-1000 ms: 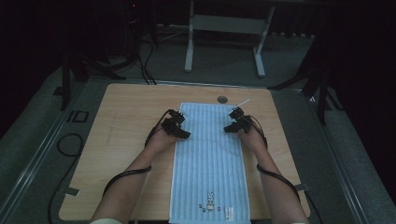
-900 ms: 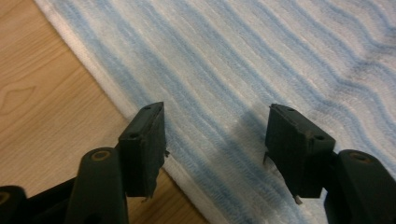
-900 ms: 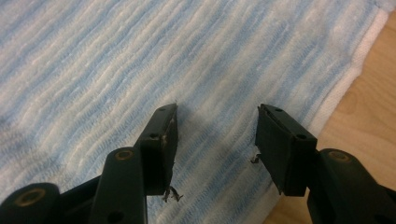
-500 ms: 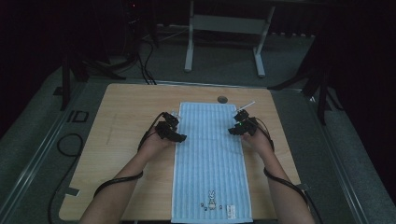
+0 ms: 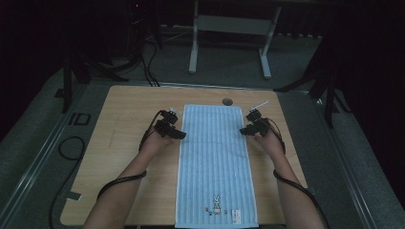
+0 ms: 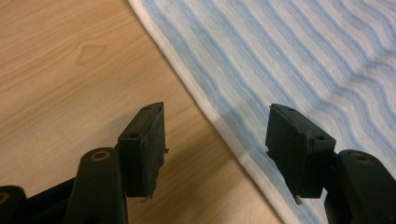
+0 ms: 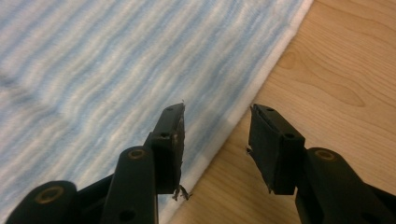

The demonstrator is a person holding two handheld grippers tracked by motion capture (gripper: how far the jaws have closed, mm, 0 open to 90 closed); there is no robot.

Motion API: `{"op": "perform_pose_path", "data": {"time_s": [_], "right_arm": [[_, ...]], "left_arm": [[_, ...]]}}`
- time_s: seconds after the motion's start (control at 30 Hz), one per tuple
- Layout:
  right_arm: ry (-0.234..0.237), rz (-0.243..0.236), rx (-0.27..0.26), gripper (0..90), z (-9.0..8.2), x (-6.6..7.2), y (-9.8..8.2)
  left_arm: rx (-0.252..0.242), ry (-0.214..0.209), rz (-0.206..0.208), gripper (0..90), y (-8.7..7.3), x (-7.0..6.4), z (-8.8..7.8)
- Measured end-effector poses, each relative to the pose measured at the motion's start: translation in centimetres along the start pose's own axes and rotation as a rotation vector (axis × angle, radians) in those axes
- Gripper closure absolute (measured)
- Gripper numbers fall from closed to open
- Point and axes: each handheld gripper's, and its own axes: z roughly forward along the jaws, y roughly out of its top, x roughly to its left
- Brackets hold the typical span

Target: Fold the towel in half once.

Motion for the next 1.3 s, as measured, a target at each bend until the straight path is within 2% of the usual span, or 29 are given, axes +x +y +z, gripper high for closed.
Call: {"op": "perform_pose_path", "data": {"time_s": [0.13,0.2,0.23,0.37,0.4,0.57,0.6,0.63,0.67,0.73,0.8,0.83,0.97,1.03,1.07,1.13,1.23,1.3], "right_arm": [[-0.006,0.021,0.018,54.6,0.5,-0.5,0.3],[0.002,0.028,0.043,54.6,0.9,-0.9,0.5],[0.013,0.046,0.056,55.0,1.1,-1.2,0.7],[0.022,0.059,0.065,57.0,1.4,-1.5,0.8],[0.016,0.053,0.077,58.4,1.8,-1.4,1.0],[0.011,0.066,0.079,62.8,2.2,-1.3,1.2],[0.004,0.056,0.08,70.1,2.2,-1.0,1.3],[0.004,0.056,0.08,70.1,2.2,-1.0,1.3],[0.006,0.048,0.078,74.4,2.2,-0.8,1.3],[0.013,0.036,0.084,83.7,2.2,-0.4,1.4],[0.01,0.021,0.09,87.0,2.2,-0.1,1.5],[-0.011,0.007,0.088,87.9,2.2,0.2,1.4],[-0.011,-0.005,0.067,88.4,1.5,0.4,1.2],[-0.001,-0.012,0.042,88.4,0.6,0.4,1.0],[0.002,-0.03,0.01,88.4,-0.7,0.6,0.7],[0.004,-0.034,-0.002,88.4,-1.1,0.7,0.7],[0.015,-0.057,-0.06,88.5,-3.3,1.5,-0.1],[0.028,-0.061,-0.08,88.5,-3.8,1.6,-0.3]], "left_arm": [[-0.004,0.003,-0.029,37.8,0.5,0.2,0.5],[-0.001,0.014,-0.04,40.6,0.8,0.3,0.9],[0.004,0.015,-0.047,41.0,0.9,0.3,1.1],[0.019,0.017,-0.038,44.7,1.1,0.2,1.7],[0.023,0.021,-0.03,50.0,1.1,0.1,1.9],[0.024,0.048,-0.011,57.3,1.4,-0.2,2.2],[0.018,0.044,-0.01,67.1,1.3,-0.3,2.2],[0.016,0.04,-0.004,67.1,1.3,-0.4,2.2],[0.012,0.035,0.007,69.9,1.3,-0.6,2.2],[0.011,0.009,0.006,81.4,1.2,-0.7,2.3],[0.0,0.007,0.004,87.0,1.1,-0.9,2.3],[-0.009,0.008,0.0,87.8,1.1,-0.9,2.1],[-0.057,-0.024,-0.009,88.0,1.0,-0.8,0.6],[-0.079,-0.037,0.008,88.0,0.9,-1.1,-0.5],[-0.093,-0.05,0.02,88.0,0.8,-1.2,-1.2],[-0.106,-0.06,0.021,88.0,0.5,-1.5,-2.2],[-0.121,-0.085,0.027,87.8,-0.1,-1.8,-3.4],[-0.128,-0.09,0.039,87.8,-0.8,-2.1,-4.3]]}}
